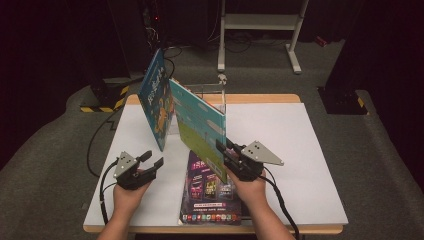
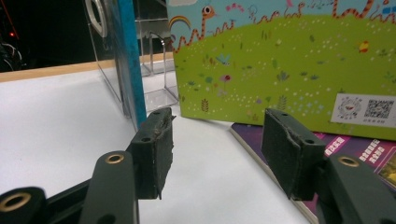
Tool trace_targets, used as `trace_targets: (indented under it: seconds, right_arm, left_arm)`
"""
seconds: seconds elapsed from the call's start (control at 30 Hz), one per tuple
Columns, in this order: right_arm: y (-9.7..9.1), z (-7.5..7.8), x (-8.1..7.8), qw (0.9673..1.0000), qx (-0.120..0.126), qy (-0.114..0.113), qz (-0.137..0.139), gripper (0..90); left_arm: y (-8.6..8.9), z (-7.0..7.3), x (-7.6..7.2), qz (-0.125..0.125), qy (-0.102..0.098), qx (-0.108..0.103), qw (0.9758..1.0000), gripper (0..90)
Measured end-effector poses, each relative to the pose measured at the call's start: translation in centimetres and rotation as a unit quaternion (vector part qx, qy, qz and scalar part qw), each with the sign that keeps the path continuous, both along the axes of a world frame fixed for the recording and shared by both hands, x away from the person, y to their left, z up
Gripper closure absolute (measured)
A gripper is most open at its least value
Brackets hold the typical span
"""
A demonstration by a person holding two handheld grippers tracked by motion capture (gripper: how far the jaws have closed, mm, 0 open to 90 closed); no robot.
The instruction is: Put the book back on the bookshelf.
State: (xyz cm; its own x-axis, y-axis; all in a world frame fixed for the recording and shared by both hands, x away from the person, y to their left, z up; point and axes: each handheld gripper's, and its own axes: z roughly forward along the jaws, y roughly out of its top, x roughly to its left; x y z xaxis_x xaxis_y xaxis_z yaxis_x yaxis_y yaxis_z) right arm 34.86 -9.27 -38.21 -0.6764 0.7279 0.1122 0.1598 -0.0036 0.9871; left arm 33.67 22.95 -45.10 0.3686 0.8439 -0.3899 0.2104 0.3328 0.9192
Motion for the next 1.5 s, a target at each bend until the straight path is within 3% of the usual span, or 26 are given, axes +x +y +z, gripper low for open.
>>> trace_targets:
  seconds: [0.03, 0.1, 0.13, 0.33, 0.57, 0.77, 1.0, 1.37, 1.5]
  right_arm:
    - [0.0, -0.4, -0.2, 1.0000, 0.000, 0.004, 0.009, 77.3]
    - [0.2, -0.7, -0.8, 0.9998, -0.012, -0.018, -0.005, 78.8]
    - [0.2, -0.6, -0.8, 0.9999, -0.007, -0.008, -0.002, 79.4]
    - [1.1, -0.2, -1.5, 0.9996, -0.022, -0.005, -0.018, 79.6]
    - [1.4, -0.3, -1.9, 0.9996, -0.022, -0.004, -0.019, 78.9]
    - [1.7, -0.6, -2.3, 0.9998, -0.017, -0.001, -0.007, 76.3]
    - [2.6, -1.0, -3.3, 0.9997, -0.017, 0.001, 0.019, 73.5]
    - [3.9, -1.7, -4.6, 0.9992, -0.013, 0.001, 0.037, 70.2]
    - [4.1, -1.8, -4.8, 0.9991, -0.016, 0.002, 0.040, 69.8]
  left_arm:
    - [0.1, 0.1, -0.2, -0.001, -0.004, 0.006, 1.0000, 44.4]
    - [0.1, 0.3, -0.4, -0.003, -0.009, 0.009, 0.9999, 44.5]
    - [0.0, 0.4, -0.4, -0.002, -0.011, 0.006, 0.9999, 44.5]
    - [-0.1, 0.7, -0.6, -0.010, -0.014, 0.001, 0.9999, 43.8]
    - [-1.2, 1.8, -1.4, -0.041, -0.025, -0.006, 0.9989, 39.2]
    - [-2.9, 4.0, -2.8, -0.087, -0.044, -0.021, 0.9950, 33.3]
    - [-4.9, 6.4, -4.2, -0.124, -0.065, -0.038, 0.9894, 29.5]
    - [-6.9, 8.4, -4.7, -0.171, -0.066, -0.074, 0.9802, 23.6]
    - [-7.4, 9.0, -4.5, -0.177, -0.067, -0.084, 0.9783, 22.6]
